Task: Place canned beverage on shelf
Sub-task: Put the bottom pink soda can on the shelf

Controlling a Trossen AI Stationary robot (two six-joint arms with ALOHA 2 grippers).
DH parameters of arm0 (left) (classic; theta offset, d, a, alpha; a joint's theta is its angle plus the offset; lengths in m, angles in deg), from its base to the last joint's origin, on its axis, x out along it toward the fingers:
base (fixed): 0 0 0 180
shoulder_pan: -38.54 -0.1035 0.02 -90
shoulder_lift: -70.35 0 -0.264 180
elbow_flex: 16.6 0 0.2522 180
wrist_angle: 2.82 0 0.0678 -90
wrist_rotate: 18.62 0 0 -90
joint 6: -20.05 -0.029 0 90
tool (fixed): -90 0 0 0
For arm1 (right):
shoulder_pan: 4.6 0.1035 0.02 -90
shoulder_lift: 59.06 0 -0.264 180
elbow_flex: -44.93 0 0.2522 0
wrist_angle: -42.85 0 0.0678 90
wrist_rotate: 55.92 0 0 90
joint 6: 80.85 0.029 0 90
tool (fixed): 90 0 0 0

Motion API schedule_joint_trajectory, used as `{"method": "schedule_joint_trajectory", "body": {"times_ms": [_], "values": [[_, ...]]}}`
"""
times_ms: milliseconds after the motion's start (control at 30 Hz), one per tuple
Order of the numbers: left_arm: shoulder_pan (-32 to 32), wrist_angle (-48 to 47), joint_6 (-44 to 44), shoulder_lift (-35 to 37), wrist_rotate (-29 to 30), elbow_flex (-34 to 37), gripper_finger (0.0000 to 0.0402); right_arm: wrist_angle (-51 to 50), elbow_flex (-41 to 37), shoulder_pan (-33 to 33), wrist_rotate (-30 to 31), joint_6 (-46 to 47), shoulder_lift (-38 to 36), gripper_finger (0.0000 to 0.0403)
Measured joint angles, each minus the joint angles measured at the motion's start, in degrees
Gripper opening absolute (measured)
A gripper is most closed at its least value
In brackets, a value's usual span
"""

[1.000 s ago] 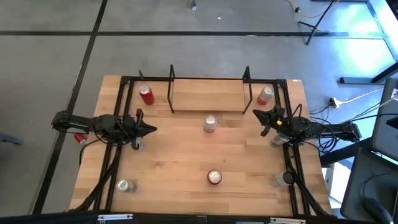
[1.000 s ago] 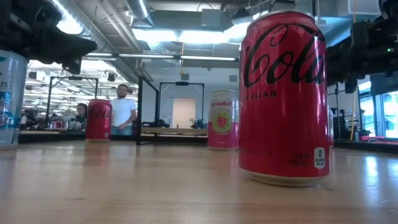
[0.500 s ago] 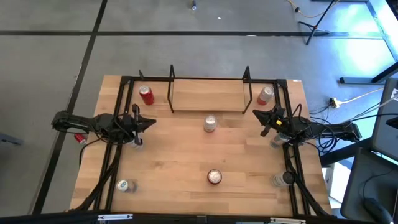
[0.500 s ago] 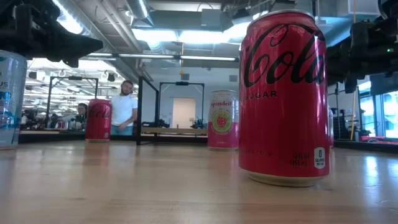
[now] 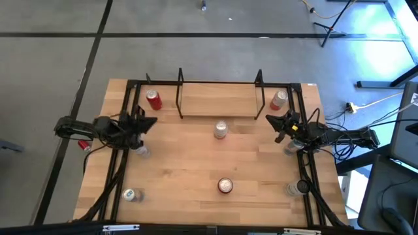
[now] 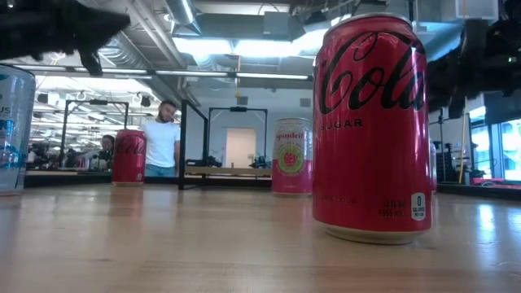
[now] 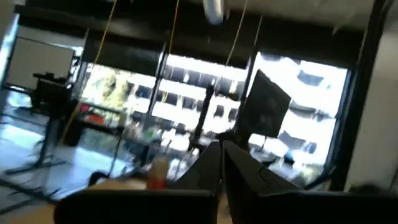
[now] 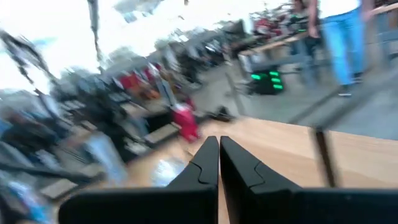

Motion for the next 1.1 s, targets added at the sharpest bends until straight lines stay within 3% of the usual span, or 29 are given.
{"method": "schedule_joint_trajectory", "body": {"times_ms": [200,367,533,800,1100], "values": [[0.0,20.9,-1.4,0.0,-0.4,-0.1,0.0011,5.9,0.1,0.0,1.2,1.0,0.0,0.0005],[0.0,14.6,-0.2,-2.7,4.4,-6.1,0.0011,5.2,1.7,0.0,0.5,0.5,1.4,0.0005],[-0.2,9.9,-1.3,-17.3,9.8,-16.6,0.0011,4.9,3.8,0.0,0.0,-0.7,5.4,0.0005],[-4.1,10.0,-3.2,-44.2,9.4,-34.9,0.0011,5.0,7.7,0.0,0.9,-2.7,12.3,0.0005],[-7.8,5.9,-6.0,-60.2,14.2,-48.8,0.0020,5.5,8.7,0.0,2.1,-1.8,14.0,0.0005]]}}
